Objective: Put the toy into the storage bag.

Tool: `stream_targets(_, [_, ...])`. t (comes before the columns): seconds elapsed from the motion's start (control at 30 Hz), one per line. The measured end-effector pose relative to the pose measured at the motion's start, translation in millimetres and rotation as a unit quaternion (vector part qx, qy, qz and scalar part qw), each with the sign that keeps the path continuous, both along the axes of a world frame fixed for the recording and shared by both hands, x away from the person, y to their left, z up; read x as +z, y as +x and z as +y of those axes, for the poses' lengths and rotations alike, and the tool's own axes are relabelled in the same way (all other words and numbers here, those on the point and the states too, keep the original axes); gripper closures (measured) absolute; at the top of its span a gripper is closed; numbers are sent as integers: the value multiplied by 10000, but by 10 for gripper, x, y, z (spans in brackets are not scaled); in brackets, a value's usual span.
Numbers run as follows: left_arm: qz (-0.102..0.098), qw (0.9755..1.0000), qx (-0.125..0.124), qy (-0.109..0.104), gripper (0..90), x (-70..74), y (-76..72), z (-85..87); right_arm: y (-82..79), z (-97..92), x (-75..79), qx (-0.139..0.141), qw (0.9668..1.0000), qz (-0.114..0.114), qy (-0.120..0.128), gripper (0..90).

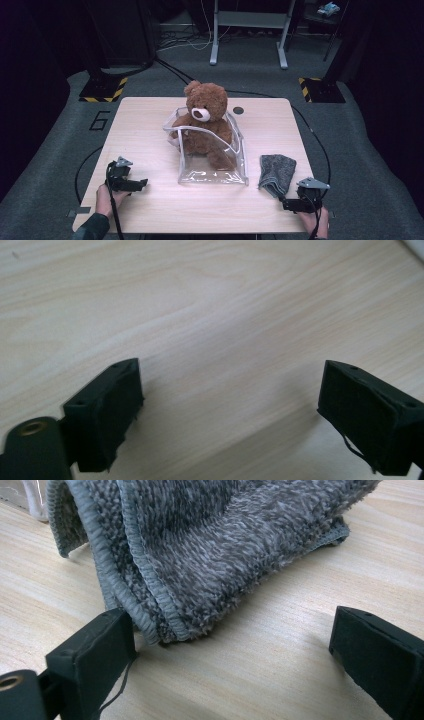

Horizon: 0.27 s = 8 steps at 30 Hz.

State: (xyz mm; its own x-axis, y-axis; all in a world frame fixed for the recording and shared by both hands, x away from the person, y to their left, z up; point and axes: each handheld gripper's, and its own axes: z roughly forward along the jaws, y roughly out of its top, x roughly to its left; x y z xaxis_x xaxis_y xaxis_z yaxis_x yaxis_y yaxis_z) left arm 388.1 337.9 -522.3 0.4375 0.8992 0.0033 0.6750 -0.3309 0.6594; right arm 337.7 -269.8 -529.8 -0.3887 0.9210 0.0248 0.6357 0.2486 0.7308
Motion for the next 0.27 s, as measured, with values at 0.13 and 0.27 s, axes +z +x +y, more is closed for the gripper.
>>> stream_targets(0.13, [-490, 9981, 226, -307, 103, -90, -82, 21, -3, 11, 1, 0, 10000, 0, -67, 41])
stream_targets(0.27, [-504, 9981, 246, -266, 105, -88, -84, 26, -2, 14, 2, 7, 10000, 12, -69, 38])
